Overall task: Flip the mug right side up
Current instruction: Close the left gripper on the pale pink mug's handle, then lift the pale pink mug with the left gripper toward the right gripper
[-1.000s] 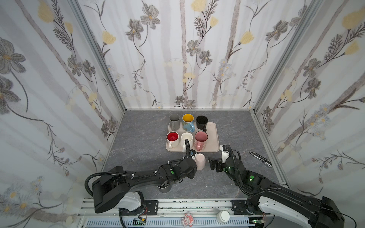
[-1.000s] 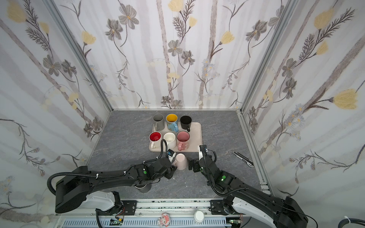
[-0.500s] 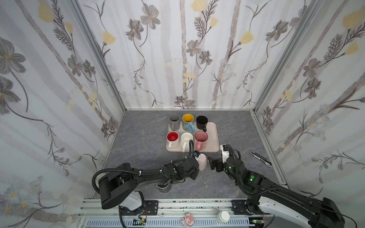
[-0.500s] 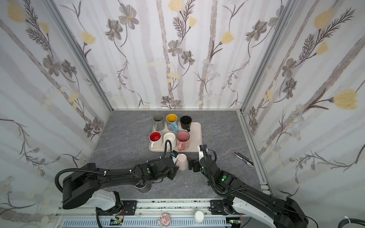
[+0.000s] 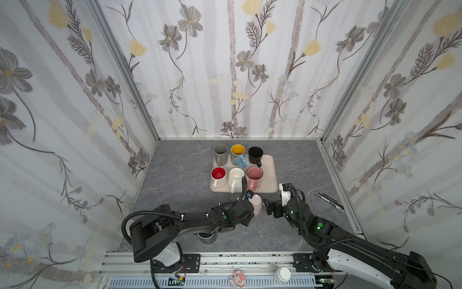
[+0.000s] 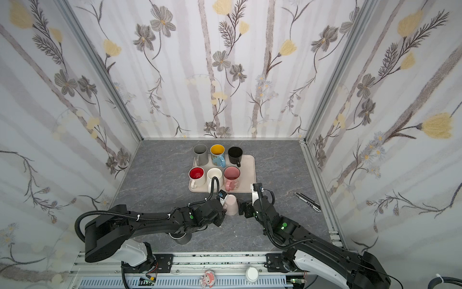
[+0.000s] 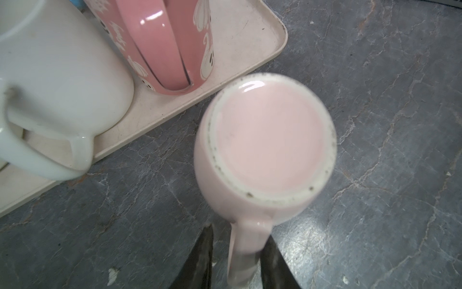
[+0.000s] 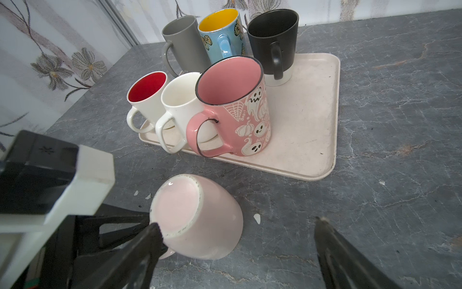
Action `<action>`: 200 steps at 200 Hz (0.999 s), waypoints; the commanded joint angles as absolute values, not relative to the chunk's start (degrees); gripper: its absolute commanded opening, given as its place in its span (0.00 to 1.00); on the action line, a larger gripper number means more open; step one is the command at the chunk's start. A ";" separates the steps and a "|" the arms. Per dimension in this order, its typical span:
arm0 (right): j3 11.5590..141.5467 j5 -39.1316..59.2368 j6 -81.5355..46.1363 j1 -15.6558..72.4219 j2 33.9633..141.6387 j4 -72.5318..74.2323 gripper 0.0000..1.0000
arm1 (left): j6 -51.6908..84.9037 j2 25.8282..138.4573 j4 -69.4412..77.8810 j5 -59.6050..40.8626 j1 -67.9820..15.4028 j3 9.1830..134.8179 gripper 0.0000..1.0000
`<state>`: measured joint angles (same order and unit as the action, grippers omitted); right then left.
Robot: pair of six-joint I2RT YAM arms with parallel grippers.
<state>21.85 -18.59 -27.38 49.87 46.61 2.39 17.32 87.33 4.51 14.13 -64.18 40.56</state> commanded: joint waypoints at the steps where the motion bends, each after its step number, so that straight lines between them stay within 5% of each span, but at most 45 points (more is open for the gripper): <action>1: 21.93 -19.13 -27.59 49.82 46.15 3.84 0.95 | 15.48 88.03 6.24 15.45 -64.25 41.01 0.30; 125: 21.42 -18.36 -28.30 49.84 44.57 4.65 0.96 | 12.39 88.11 8.82 18.97 -65.75 39.90 0.00; 200: 18.40 -15.57 -29.26 49.81 38.29 9.15 0.96 | 15.16 79.88 14.91 20.92 -66.37 35.93 0.00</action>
